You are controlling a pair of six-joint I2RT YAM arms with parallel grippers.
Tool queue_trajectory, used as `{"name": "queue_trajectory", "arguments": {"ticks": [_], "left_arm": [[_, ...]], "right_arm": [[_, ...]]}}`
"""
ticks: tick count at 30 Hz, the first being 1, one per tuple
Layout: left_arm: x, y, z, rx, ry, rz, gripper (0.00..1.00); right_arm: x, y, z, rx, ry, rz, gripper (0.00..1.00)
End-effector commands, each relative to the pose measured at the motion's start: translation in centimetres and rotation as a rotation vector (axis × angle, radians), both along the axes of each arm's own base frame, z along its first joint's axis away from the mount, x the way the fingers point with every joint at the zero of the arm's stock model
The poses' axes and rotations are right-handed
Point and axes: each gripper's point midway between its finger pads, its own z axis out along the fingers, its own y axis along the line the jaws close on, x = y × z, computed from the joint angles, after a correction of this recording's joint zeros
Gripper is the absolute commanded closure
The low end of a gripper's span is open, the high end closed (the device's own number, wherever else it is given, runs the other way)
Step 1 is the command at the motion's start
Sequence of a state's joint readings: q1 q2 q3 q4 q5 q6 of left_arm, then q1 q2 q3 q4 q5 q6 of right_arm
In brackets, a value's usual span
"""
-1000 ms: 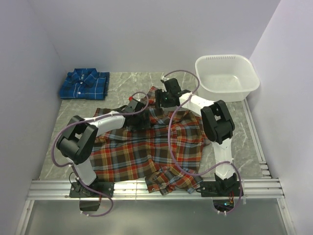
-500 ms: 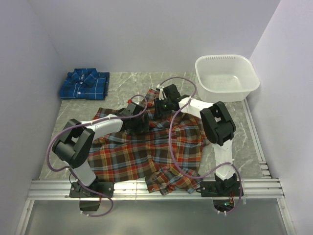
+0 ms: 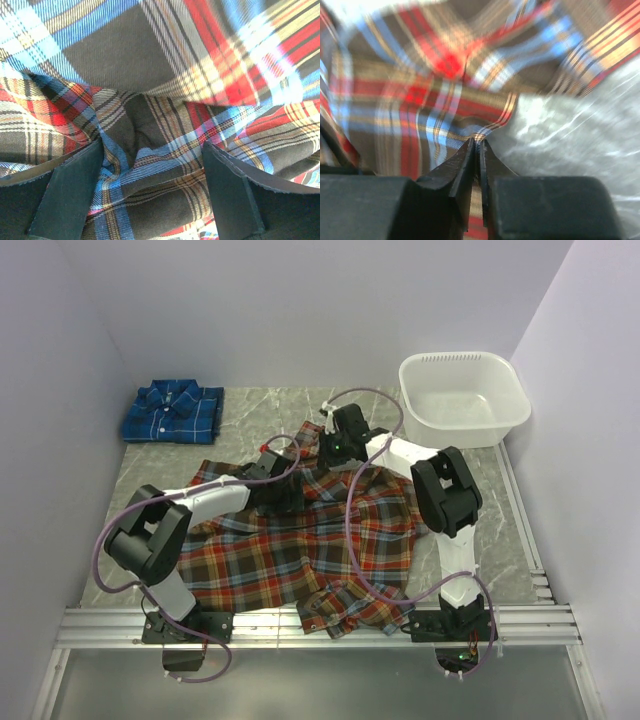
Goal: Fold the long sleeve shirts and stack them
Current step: Flatten the shirt out
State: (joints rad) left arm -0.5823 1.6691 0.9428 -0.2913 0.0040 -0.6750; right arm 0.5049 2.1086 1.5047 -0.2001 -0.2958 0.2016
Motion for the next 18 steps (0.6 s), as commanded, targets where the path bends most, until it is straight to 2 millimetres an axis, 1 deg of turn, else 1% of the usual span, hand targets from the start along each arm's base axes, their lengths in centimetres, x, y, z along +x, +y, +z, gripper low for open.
{"name": "queue_trajectory", "arguments": {"ticks": [1, 2, 4, 5, 8, 11, 12, 14, 15, 16, 17, 18], "left_arm": [[-6.3, 3.3, -4.2, 0.123, 0.244, -0.003, 0.12], [-6.4, 3.3, -4.2, 0.119, 0.246, -0.005, 0.12], [-6.6, 3.3, -4.2, 0.118, 0.249, -0.006, 0.12], [-6.9, 3.5, -4.5, 0.121, 0.258, -0.003, 0.12], [-7.2, 3.5, -4.5, 0.117, 0.263, -0.009, 0.12], [-7.4, 3.6, -4.4, 0.117, 0.264, -0.009, 0.12], [-7.5, 3.7, -4.4, 0.119, 0.267, -0.009, 0.12], [-7.7, 3.8, -4.4, 0.118, 0.269, -0.007, 0.12], [-7.7, 3.9, -4.3, 0.121, 0.271, -0.008, 0.12], [-7.6, 3.8, -4.4, 0.122, 0.269, -0.005, 0.12], [-7.7, 3.9, -4.4, 0.123, 0.272, -0.004, 0.12], [-7.6, 3.9, -4.3, 0.125, 0.268, -0.004, 0.12]], "right_arm": [[4.5, -0.4, 3.8, 0.043, -0.124, -0.110, 0.85], [5.2, -1.1, 3.3, 0.031, -0.119, -0.138, 0.89], [6.2, -1.7, 3.5, 0.032, -0.126, -0.170, 0.94], [6.8, -2.4, 3.4, 0.024, -0.128, -0.205, 1.00], [7.9, -3.3, 3.7, 0.035, -0.137, -0.243, 1.00], [9.3, -4.6, 4.4, 0.037, -0.159, -0.288, 1.00], [10.3, -5.7, 5.1, 0.024, -0.185, -0.332, 1.00], [11.4, -6.8, 6.2, 0.022, -0.211, -0.380, 1.00], [12.2, -7.2, 7.4, 0.031, -0.240, -0.402, 1.00], [13.2, -8.2, 8.6, 0.035, -0.280, -0.438, 1.00], [13.7, -8.7, 9.9, 0.041, -0.313, -0.458, 1.00], [14.4, -8.8, 11.3, 0.055, -0.346, -0.464, 1.00]]}}
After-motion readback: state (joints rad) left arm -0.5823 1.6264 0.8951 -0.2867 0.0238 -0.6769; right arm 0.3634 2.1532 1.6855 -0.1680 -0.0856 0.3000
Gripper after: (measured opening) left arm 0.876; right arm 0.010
